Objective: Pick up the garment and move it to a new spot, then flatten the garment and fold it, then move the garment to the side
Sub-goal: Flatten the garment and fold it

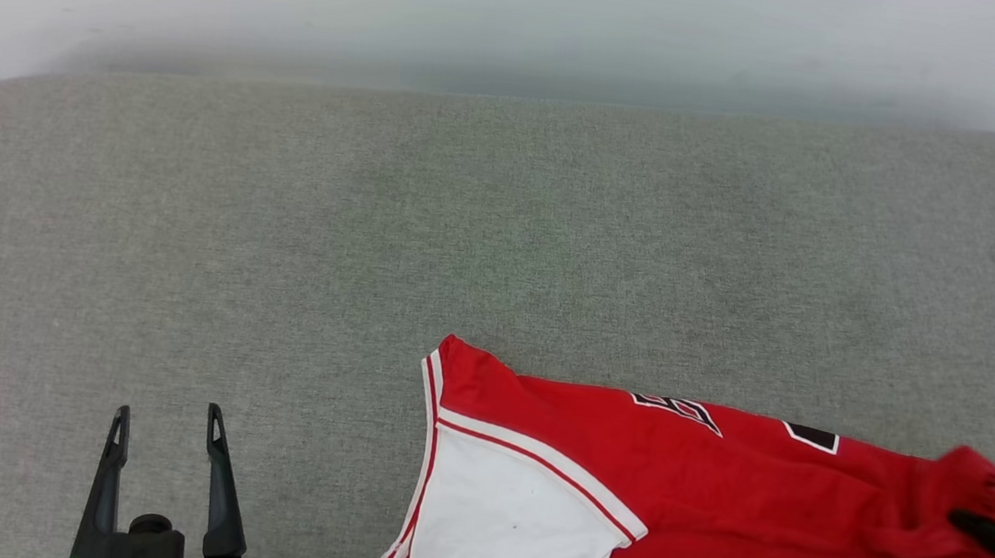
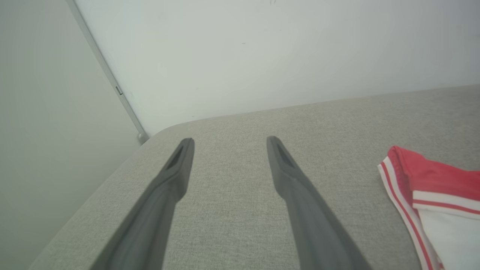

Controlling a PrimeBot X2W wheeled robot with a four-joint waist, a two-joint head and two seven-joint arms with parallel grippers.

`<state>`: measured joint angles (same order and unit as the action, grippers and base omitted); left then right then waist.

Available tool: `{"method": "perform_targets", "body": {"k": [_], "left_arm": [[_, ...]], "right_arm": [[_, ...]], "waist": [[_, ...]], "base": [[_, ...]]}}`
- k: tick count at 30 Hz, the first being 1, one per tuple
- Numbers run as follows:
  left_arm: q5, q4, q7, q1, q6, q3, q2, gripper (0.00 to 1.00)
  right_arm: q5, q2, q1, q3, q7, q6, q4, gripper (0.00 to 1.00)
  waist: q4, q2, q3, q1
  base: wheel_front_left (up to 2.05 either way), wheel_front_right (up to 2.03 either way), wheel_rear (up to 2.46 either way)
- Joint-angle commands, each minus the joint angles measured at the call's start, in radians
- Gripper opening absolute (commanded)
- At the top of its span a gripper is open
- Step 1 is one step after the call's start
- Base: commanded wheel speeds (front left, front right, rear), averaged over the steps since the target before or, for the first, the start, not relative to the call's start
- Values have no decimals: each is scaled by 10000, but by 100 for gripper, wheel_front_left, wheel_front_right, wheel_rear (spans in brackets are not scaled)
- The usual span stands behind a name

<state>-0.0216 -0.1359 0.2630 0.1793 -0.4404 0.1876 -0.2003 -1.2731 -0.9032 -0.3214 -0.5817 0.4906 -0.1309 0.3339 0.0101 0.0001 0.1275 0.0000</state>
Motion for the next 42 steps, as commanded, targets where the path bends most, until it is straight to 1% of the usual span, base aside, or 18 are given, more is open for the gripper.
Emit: {"method": "perform_targets", "body": {"k": [1,5,9,12,16,23,26,29,34,37,41,42], "left_arm": [[-14,32,21,109,41,-31,57,100],[-58,122,21,126,278,-120,108,100],[-15,160,21,96,489,-200,187,100],[36,180,22,21,592,-259,242,100],[79,208,22,-152,694,-338,325,100],[109,315,22,-490,916,-373,442,100],[81,366,22,-579,991,-418,506,100],[64,386,22,-640,1046,-498,563,100],[93,426,22,-688,1143,-565,653,100],[91,446,22,-790,1214,-606,701,100],[97,477,22,-860,1293,-676,757,100],[98,492,22,-852,1291,-695,767,100]], "right_arm": [[-74,-42,73,-1,123,3,-249,0],[-253,247,97,61,543,3,-1716,0],[197,609,-248,-65,1003,4,-2866,0],[713,1130,-661,-314,1428,3,-3282,0],[1457,2074,-1444,-797,1972,3,-3300,0],[2881,3891,-3152,-2205,2529,3,-2607,0],[3323,4472,-3754,-2905,2567,4,-2074,0],[3511,5067,-4118,-3592,2514,3,-1474,0],[4046,5715,-4585,-4598,2057,4,-184,0],[4091,6094,-4651,-5020,1796,4,645,0],[4264,6262,-4786,-5577,1313,4,1468,0],[4309,6289,-4805,-5660,1090,6,1561,28]], "waist": [[29,-1,-30,0],[115,-1,-105,0],[168,-1,-115,0],[214,-1,-72,0],[257,-1,78,0],[426,-1,389,0],[513,-1,483,0],[589,-1,558,0],[695,-1,702,0],[737,-1,804,0],[751,-1,891,0],[748,-1,895,0]], "base": [[0,0,0],[0,0,0],[0,0,0],[0,0,0],[0,0,0],[0,0,0],[0,0,0],[0,0,0],[0,0,0],[0,0,0],[0,0,0],[0,0,0]]}}
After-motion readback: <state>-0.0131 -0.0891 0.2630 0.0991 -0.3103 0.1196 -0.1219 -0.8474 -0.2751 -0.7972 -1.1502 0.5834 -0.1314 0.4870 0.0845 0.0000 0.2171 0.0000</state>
